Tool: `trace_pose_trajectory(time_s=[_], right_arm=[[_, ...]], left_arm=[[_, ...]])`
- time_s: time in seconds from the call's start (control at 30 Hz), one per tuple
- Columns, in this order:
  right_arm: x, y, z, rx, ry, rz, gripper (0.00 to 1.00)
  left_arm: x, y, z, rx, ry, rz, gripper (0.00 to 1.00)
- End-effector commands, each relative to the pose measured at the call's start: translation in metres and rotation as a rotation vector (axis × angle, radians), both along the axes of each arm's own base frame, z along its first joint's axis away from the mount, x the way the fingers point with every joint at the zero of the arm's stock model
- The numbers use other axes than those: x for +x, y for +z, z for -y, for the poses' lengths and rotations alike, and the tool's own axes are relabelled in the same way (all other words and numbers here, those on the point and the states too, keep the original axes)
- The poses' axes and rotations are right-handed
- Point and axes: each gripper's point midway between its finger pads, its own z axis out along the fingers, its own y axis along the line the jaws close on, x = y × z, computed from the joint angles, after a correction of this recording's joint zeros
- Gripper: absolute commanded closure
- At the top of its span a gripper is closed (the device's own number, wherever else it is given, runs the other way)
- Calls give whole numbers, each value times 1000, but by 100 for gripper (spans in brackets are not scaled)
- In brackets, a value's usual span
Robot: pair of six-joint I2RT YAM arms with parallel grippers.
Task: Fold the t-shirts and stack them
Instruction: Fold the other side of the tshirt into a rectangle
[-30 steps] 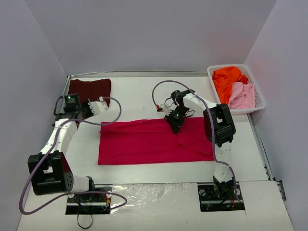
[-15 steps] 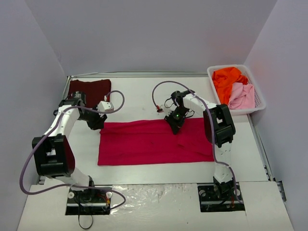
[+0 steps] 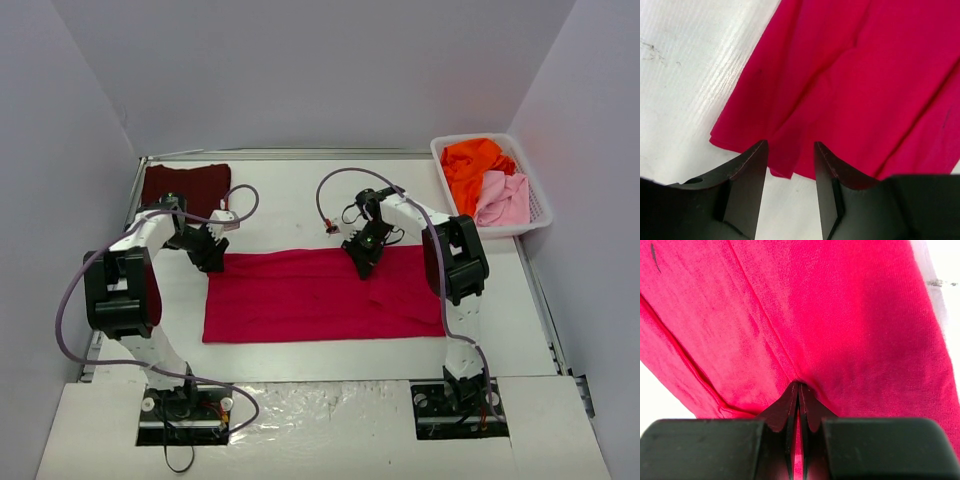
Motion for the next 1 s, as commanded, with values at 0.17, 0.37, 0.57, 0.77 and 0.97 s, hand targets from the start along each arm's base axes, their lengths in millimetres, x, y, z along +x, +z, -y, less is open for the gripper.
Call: trace_pose_trajectory(time_s=[0.17,0.37,0.57,0.77,0.97], right_arm=[[-59,-79,46,-221,93,-221,100],[-60,-80,46,-220,94,-229,100],[-60,-80,46,-221,94,-230,100],[-60,-80,46,-222,94,-230,100],[-60,-80,46,-221,95,-231,100]], left_arm=[[30,4,-2,-38,69,28,59],[34,2,-6,-30,80,29,59],[31,3,-9,-27,72,23,62],[22,-1,-8,-23,38,-8,69],[12,-2,-9,-22,5,-47,71]])
